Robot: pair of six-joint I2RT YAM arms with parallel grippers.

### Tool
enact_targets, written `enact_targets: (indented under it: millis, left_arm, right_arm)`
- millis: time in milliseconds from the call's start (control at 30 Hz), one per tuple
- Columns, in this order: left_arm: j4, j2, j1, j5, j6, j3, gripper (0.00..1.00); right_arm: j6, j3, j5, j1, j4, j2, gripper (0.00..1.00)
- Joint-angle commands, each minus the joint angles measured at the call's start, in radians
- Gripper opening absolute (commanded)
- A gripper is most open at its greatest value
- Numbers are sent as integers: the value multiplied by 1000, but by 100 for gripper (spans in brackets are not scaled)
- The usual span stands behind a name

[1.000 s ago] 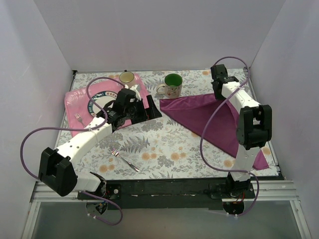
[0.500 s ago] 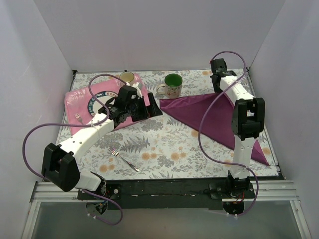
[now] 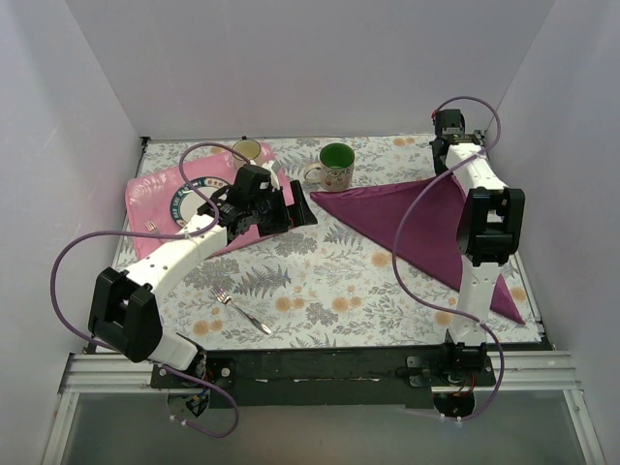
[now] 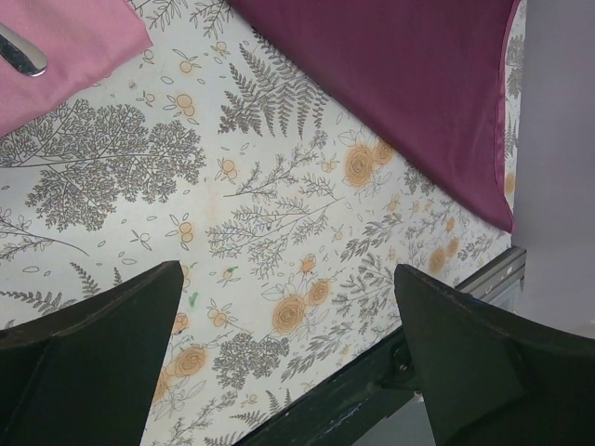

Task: Fold the napkin, place the utensils inside, and roll it up
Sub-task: Fold the napkin

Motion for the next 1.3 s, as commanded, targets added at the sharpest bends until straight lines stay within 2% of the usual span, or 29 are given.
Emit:
enact_targets:
  millis: [0, 300, 1267]
  left_arm:
    - [-11, -8, 9, 16, 11, 45, 98]
    - [-17, 0, 15, 20, 14, 47, 98]
    - [-14, 23, 17, 42, 5, 60, 98]
  right_arm:
    - [-2, 84, -48, -4, 50, 36, 1]
    - [16, 174, -81, -22, 36, 110, 1]
    - [32, 223, -134, -73, 59, 174, 1]
